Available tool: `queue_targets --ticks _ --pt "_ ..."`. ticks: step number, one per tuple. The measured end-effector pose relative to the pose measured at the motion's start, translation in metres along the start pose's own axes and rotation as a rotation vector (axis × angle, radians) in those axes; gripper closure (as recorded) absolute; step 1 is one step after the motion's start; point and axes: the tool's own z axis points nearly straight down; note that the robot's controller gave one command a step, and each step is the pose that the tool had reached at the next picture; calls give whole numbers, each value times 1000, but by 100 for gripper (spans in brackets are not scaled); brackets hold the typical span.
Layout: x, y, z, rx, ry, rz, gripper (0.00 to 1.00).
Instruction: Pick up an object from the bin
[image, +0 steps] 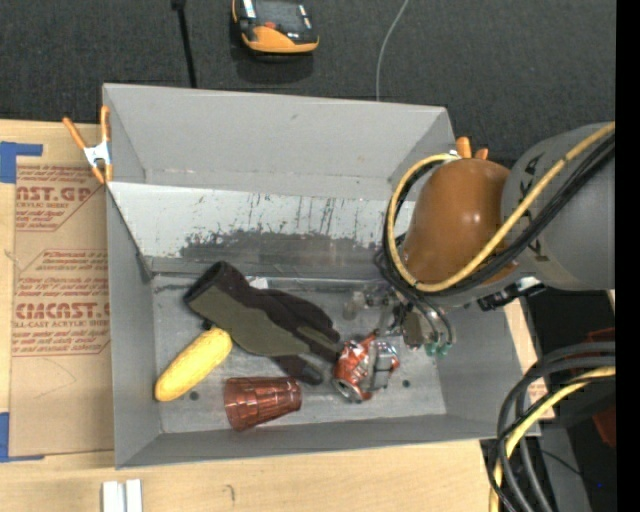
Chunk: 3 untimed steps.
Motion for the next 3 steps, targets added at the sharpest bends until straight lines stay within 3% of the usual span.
queue_targets --ticks 1,2,3 --pt "-2 0 -5 0 -8 0 0" --pt "-5 1 35 -1 -17 23 0" --pt "-10 3 87 -2 -10 -50 100"
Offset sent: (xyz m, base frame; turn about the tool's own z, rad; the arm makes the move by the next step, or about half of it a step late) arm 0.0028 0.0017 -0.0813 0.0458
